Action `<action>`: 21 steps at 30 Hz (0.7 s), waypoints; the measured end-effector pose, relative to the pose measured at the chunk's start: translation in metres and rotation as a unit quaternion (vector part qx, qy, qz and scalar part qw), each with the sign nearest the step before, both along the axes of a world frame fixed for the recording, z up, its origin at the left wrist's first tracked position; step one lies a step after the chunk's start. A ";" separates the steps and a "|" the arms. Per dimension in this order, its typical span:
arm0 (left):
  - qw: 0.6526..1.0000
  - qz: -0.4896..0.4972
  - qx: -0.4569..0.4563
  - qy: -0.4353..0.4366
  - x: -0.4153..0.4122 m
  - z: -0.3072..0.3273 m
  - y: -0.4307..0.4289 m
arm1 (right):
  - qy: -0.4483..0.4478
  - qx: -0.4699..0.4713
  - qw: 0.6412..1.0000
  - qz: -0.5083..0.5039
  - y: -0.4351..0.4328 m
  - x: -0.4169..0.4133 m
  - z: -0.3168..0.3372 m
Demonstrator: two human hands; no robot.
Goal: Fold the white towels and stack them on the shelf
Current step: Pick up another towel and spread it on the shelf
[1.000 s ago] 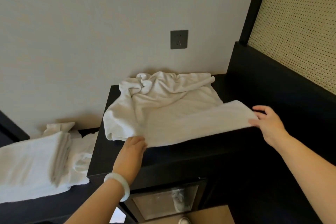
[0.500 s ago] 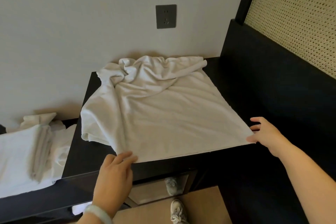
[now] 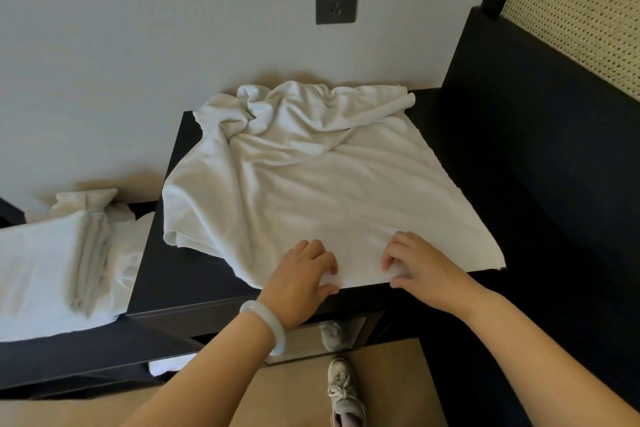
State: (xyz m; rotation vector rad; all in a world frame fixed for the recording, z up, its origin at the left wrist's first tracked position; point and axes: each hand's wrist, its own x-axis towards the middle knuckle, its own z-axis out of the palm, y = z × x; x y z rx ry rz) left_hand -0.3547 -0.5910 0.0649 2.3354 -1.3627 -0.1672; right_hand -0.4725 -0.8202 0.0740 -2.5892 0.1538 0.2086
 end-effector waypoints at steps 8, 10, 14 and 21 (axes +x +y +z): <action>0.999 0.001 -0.043 0.000 -0.001 0.005 0.000 | -0.049 0.062 0.995 -0.061 0.004 -0.005 0.006; 0.998 -0.001 -0.065 0.016 -0.003 0.010 0.002 | -0.060 0.087 0.991 -0.082 0.004 -0.010 0.009; 0.998 -0.059 -0.012 0.026 -0.001 0.011 0.009 | 0.010 0.102 0.993 -0.066 0.004 -0.016 0.013; 0.984 0.165 -0.021 -0.057 0.045 0.011 0.010 | -0.159 -0.011 0.968 -0.193 0.003 0.058 0.001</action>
